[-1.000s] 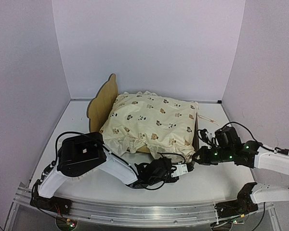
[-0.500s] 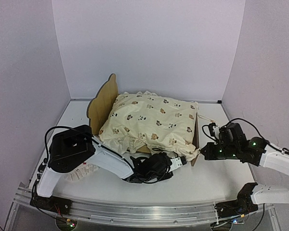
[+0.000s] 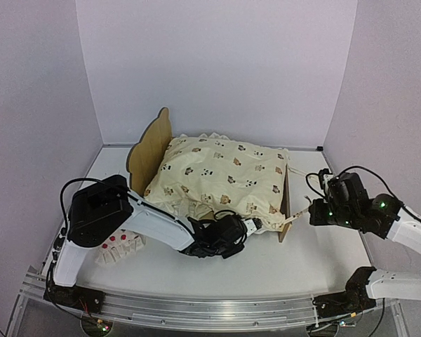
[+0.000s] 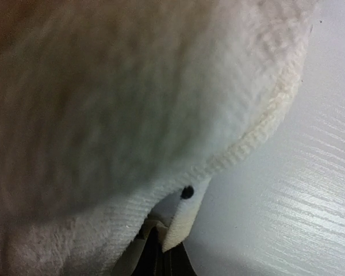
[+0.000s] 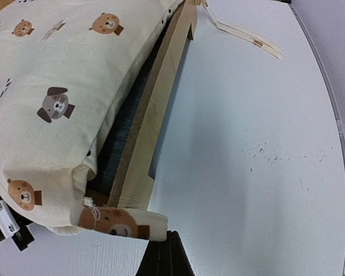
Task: Set up the pet bed
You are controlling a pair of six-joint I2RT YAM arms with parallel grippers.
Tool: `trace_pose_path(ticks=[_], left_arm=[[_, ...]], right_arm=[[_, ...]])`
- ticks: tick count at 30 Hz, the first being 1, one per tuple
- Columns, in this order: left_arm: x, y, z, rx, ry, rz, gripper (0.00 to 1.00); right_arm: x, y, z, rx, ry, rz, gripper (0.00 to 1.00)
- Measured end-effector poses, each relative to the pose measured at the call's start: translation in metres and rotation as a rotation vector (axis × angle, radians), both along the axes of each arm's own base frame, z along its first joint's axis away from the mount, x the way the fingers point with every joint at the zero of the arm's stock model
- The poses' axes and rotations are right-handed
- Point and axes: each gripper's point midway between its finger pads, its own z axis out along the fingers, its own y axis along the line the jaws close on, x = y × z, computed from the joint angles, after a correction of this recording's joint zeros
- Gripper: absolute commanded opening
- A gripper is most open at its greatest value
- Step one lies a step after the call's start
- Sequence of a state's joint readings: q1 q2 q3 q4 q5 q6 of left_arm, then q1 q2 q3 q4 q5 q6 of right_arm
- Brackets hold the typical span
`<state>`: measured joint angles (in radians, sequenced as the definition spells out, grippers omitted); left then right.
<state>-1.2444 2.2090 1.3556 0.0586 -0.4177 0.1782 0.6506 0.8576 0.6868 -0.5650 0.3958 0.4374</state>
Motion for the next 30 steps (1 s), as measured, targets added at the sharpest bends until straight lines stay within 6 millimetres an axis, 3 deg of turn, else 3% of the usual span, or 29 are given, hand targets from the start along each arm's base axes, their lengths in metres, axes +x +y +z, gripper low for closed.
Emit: trace_pose_path(ticks=[20, 25, 30], left_arm=[[0.024, 0.074, -0.005, 0.084, 0.058, 0.351, 0.0], [0.022, 0.086, -0.002, 0.096, 0.062, 0.391, 0.13], [0.013, 0.116, 0.001, 0.138, 0.091, 0.417, 0.27]], right_arm=[[0.012, -0.01, -0.002, -0.079, 0.024, -0.031, 0.0], [0.013, -0.008, -0.006, -0.083, 0.04, -0.025, 0.3], [0.019, 0.0, 0.002, -0.065, 0.046, -0.002, 0.46]])
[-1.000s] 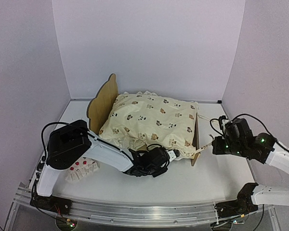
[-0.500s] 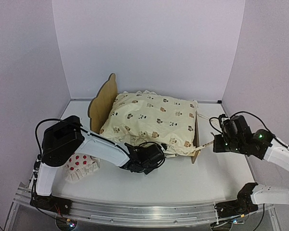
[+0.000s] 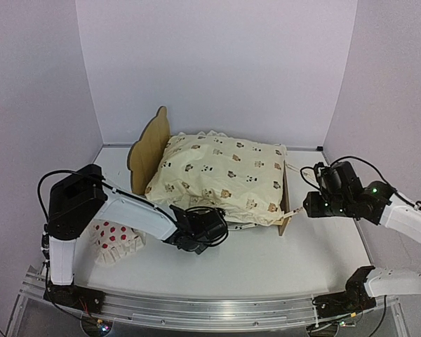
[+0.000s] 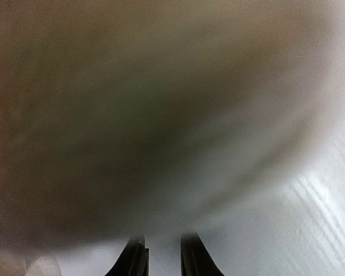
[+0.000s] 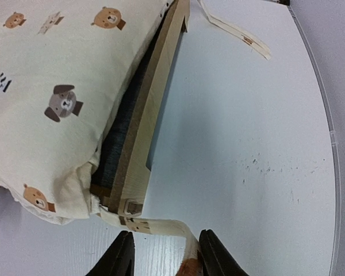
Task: Set up the pet bed
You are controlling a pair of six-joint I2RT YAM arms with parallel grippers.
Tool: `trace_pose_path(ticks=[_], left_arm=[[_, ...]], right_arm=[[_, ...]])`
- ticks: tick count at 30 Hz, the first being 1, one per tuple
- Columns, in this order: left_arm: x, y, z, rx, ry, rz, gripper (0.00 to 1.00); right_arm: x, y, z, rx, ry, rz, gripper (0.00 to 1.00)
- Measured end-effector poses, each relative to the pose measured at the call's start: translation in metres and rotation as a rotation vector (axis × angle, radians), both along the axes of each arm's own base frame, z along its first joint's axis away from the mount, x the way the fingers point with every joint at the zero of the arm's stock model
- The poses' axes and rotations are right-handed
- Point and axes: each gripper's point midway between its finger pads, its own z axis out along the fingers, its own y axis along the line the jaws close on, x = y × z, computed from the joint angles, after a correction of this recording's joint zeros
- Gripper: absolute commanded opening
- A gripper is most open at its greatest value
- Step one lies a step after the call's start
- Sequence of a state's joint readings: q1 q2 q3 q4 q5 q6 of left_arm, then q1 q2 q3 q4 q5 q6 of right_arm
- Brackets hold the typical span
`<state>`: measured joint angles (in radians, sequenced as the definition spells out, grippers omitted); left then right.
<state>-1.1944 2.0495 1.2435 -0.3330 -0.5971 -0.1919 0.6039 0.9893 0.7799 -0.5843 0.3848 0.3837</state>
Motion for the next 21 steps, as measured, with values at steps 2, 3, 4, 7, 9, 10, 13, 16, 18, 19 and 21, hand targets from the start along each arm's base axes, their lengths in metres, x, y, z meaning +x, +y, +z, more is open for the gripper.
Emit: trace_pose_path(ticks=[2, 3, 4, 7, 9, 10, 13, 16, 18, 19, 21], left_arm=[[-0.004, 0.008, 0.005, 0.001, 0.01, 0.01, 0.31], [-0.005, 0.011, 0.007, -0.003, 0.014, 0.014, 0.32], [-0.007, 0.014, 0.011, -0.009, 0.018, 0.019, 0.34], [-0.011, 0.024, 0.024, -0.036, 0.02, 0.044, 0.35], [-0.013, 0.032, 0.032, -0.047, 0.016, 0.068, 0.35], [-0.012, 0.038, 0.035, -0.049, 0.011, 0.085, 0.35], [-0.007, 0.056, 0.037, -0.045, 0.005, 0.151, 0.35], [0.002, 0.078, 0.033, -0.029, 0.004, 0.228, 0.35], [0.011, 0.092, 0.031, -0.026, 0.001, 0.285, 0.35], [0.014, 0.097, 0.031, -0.029, 0.001, 0.306, 0.35], [0.021, 0.105, 0.033, -0.042, -0.002, 0.344, 0.34]], right_arm=[[0.007, 0.006, 0.007, 0.021, 0.004, 0.004, 0.5], [0.011, 0.01, 0.011, 0.033, 0.007, 0.005, 0.53], [0.017, 0.014, 0.015, 0.045, 0.009, 0.005, 0.55], [0.042, 0.025, 0.019, 0.086, 0.042, -0.004, 0.58], [0.058, 0.027, 0.016, 0.104, 0.071, -0.024, 0.57], [0.068, 0.027, 0.013, 0.113, 0.085, -0.038, 0.56], [0.089, 0.025, 0.002, 0.133, 0.124, -0.072, 0.51], [0.114, 0.025, -0.015, 0.151, 0.173, -0.101, 0.48], [0.125, 0.027, -0.029, 0.157, 0.21, -0.102, 0.45], [0.127, 0.03, -0.035, 0.158, 0.225, -0.099, 0.43], [0.13, 0.034, -0.046, 0.16, 0.253, -0.092, 0.39]])
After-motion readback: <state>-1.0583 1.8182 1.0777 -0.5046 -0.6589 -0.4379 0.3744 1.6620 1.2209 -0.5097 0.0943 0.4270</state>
